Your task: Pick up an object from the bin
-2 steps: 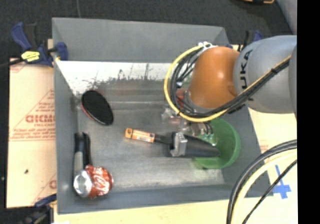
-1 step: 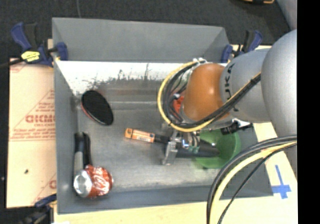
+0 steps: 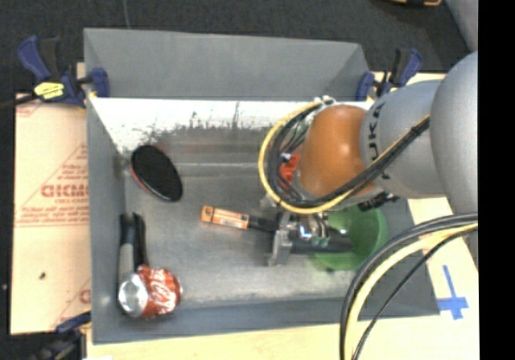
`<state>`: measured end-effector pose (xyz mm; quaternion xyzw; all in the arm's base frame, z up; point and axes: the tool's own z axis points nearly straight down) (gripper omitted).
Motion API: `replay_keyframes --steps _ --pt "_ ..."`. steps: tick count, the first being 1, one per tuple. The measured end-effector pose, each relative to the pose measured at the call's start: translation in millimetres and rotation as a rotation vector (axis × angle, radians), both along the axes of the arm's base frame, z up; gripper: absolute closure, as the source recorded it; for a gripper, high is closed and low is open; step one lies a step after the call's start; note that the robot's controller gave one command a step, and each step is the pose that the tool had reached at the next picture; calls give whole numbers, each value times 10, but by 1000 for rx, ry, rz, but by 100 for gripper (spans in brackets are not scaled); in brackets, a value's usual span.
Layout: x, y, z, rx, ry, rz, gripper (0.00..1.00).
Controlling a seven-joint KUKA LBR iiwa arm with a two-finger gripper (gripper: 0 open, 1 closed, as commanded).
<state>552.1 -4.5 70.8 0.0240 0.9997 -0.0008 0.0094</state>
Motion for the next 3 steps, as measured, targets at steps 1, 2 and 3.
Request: replay_keyframes --steps 1,2,3 --pt "24 69 33 3 7 -104 100" --pt "24 69 34 3 7 -103 100" --pt "14 66 266 3 9 -103 100"
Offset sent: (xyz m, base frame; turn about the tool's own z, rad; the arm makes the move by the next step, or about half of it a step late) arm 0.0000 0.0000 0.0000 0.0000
